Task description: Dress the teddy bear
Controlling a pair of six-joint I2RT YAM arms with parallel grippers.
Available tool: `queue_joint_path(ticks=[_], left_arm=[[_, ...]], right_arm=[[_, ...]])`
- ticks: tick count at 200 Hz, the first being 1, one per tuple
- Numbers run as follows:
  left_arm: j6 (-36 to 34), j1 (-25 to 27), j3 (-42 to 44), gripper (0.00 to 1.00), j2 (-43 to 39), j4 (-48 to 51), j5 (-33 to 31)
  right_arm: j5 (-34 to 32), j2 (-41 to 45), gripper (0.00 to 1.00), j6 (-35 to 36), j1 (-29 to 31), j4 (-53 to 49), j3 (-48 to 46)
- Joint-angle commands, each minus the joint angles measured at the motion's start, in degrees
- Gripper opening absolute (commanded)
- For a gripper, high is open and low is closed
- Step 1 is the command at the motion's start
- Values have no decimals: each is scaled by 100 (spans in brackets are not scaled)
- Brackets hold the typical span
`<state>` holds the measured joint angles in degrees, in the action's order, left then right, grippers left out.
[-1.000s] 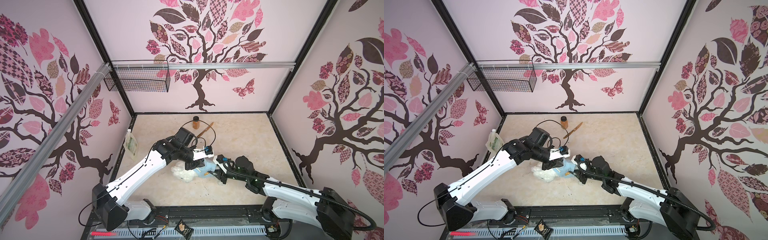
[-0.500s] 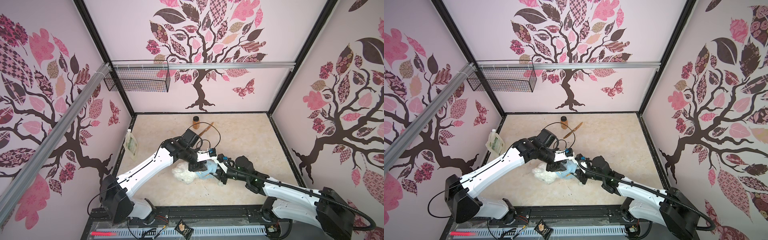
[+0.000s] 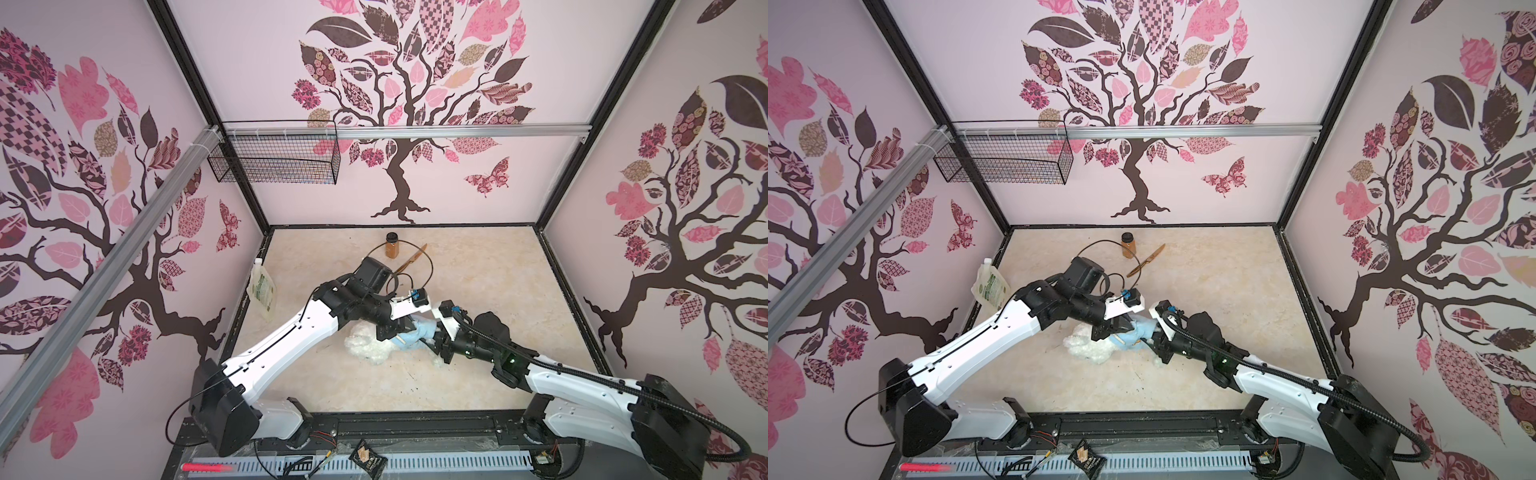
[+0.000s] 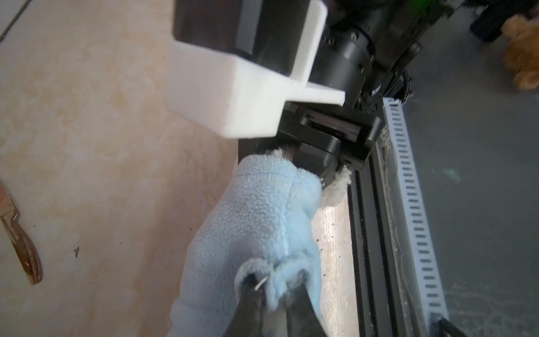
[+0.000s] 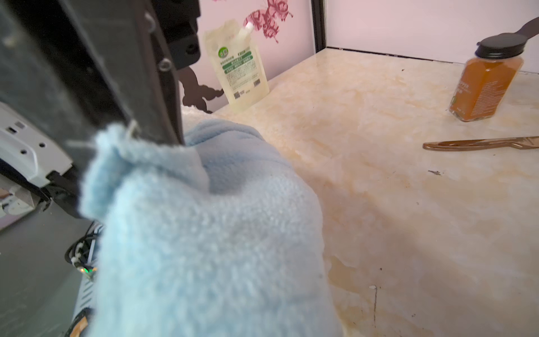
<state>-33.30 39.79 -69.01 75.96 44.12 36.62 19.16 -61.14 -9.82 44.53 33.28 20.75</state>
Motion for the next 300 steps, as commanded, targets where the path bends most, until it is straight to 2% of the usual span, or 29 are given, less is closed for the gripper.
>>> queue_joint_path(ticks=[1, 35, 58, 82, 100, 109, 129, 160, 176, 183, 196, 221, 249, 273, 300], left_arm=[[817, -259, 504, 0, -427, -871, 1141], [1630, -481, 968, 0, -984, -2038, 1469], [2224, -813, 1234, 0, -1201, -2680, 1872], [2681, -1149, 1519, 0, -1344, -3170, 2014], [2884, -1287, 1722, 0, -1408, -3359, 2020], [2952, -1321, 1822, 0, -1441, -3445, 2000], [3108, -1365, 2008, 0, -1509, -3605, 1969], [2938, -1363, 2011, 0, -1500, -3493, 1937], [2131, -1191, 1761, 0, -1381, -2689, 1616], [1710, -1067, 1624, 0, -1307, -2270, 1376], [1348, -844, 1461, 0, -1164, -1859, 1033], [1305, -624, 1299, 0, -960, -1837, 1009], [1370, -586, 1268, 0, -891, -2001, 1176], [1269, -569, 1276, 0, -856, -1874, 1090], [1223, -569, 1272, 0, -821, -1811, 912]], right_arm=[[-296, 300, 20, -578, -314, 1146, -149], [-340, 485, 18, -715, -464, 963, -442], [-447, 623, 16, -875, -518, 974, -601], [-546, 765, 14, -1109, -562, 1056, -761], [-628, 843, 13, -1262, -577, 1129, -824], [-728, 872, 0, -1371, -577, 1171, -868], [-882, 953, 0, -1492, -577, 1337, -969], [-301, 877, 0, -1130, -577, 1365, -812], [190, 812, 10, -750, -575, 1144, -588], [381, 770, 17, -574, -575, 1010, -486], [593, 707, 30, -283, -578, 782, -333], [983, 481, 49, -124, -571, 735, -187], [1376, 232, 61, -343, -544, 1196, -166], [1580, 152, 65, -293, -512, 1245, -100], [1828, 103, 83, -148, -504, 1062, -28]])
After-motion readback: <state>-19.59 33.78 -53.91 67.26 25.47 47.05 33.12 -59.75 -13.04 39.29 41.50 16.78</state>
